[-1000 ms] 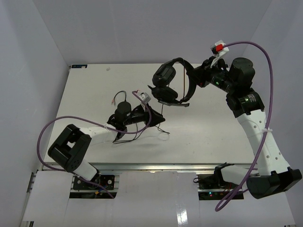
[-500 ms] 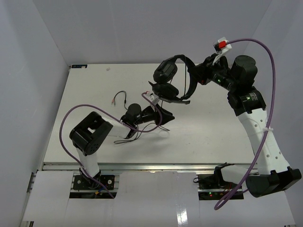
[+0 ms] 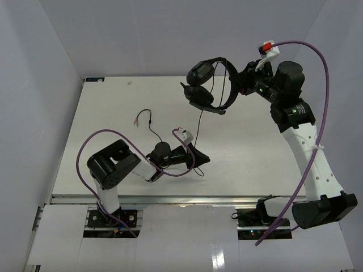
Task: Wrap the headphones
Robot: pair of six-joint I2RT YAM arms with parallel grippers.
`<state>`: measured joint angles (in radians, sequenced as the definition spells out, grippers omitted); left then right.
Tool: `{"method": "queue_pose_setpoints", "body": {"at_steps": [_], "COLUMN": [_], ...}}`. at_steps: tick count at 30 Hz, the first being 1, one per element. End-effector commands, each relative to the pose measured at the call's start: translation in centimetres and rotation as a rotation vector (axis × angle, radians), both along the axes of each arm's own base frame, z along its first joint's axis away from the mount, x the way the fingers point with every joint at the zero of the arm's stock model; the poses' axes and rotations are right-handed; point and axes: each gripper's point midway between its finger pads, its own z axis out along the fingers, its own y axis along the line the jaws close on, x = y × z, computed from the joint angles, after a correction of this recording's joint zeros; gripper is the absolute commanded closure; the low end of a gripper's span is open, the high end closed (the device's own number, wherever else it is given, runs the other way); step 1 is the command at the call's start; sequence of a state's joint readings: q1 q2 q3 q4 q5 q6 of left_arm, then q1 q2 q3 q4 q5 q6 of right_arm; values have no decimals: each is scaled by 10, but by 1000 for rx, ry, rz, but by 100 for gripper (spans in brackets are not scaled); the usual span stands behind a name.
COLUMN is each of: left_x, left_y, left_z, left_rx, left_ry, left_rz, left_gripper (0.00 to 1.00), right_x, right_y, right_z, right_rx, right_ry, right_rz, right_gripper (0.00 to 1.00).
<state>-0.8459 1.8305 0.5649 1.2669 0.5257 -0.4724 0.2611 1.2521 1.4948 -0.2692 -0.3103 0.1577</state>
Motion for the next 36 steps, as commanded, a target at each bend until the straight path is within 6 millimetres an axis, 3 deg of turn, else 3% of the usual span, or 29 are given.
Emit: {"method": "queue_pose_setpoints", "body": {"at_steps": [1,6,10,19,36], "left_x": [-10,-27,-53,-93,-115], "left_y": [-10,-18,-26,-26,-2], "left_z": [34,37,39,64,75], "left_rx": [-83,-91,-76,-65,26], "left_ry": [-43,-37,-32,-85,-114], "left_rz": [-19,-51,-98,-118,-126], "left_gripper": [80,82,83,85,85], "right_x": [7,16,24,37,35], "right_y": [-18,-29,-39,-57,-59], "right_z": [38,30,28,18,0], "right_rx": [46,36,29,-22,-146], "right_ry": [-90,-76,-73,-79,-127], "right_rz": [-114,-193,-257,-365,-393], "right_gripper": [92,92,92,92,92]}}
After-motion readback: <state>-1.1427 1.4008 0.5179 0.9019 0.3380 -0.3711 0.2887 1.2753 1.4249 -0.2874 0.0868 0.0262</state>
